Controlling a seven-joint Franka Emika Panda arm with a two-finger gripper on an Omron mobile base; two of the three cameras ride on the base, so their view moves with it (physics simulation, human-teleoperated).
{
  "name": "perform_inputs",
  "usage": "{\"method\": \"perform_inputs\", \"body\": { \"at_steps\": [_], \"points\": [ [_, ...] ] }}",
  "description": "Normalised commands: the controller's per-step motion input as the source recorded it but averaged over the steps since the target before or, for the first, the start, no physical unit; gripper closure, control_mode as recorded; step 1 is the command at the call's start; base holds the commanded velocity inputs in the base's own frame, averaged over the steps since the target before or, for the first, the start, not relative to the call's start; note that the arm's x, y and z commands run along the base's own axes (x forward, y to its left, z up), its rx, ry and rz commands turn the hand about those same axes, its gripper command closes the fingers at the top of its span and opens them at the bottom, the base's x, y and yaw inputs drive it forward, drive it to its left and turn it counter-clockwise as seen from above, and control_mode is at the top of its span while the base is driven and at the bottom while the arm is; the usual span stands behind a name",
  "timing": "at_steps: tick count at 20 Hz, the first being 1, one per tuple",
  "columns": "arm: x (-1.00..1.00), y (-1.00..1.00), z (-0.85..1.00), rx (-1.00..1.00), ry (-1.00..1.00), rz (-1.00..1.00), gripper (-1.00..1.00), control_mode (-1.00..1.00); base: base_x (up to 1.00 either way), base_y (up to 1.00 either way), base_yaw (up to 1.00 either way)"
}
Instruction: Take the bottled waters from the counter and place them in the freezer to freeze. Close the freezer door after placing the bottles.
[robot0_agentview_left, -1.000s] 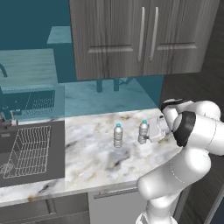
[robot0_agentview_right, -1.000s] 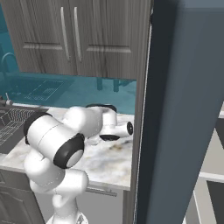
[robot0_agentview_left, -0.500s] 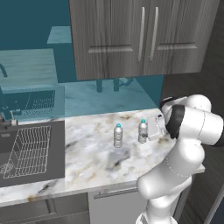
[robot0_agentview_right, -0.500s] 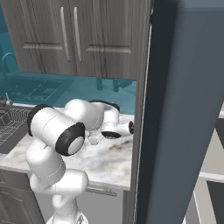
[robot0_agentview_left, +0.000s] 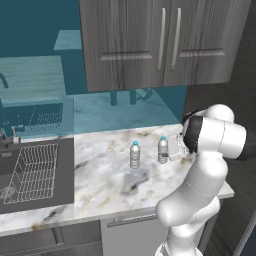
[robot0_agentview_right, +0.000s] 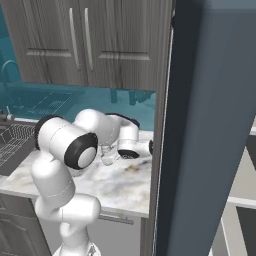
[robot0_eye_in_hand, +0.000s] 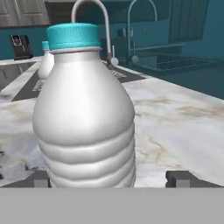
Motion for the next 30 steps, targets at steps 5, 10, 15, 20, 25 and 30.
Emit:
{"method": "perform_inputs", "body": {
  "at_steps": [5, 10, 15, 20, 25, 30],
  "points": [
    [0.0, 0.0, -0.03, 0.0, 0.0, 0.01, 1.0, -1.0, 0.0, 0.0, 0.0],
    [0.0, 0.02, 0.0, 0.0, 0.0, 0.0, 1.0, -1.0, 0.0, 0.0, 0.0],
    [-0.13, 0.16, 0.25, 0.0, -0.03, 0.0, 1.0, -1.0, 0.0, 0.0, 0.0],
    [-0.37, 0.23, 0.51, 0.0, -0.04, 0.0, 1.0, -1.0, 0.0, 0.0, 0.0],
    [-0.59, 0.0, 0.71, 0.0, 0.0, -0.01, 1.0, -1.0, 0.0, 0.0, 0.0],
    [-0.8, 0.02, 0.9, 0.0, 0.0, -0.02, 1.0, -1.0, 0.0, 0.0, 0.0]
  ]
}}
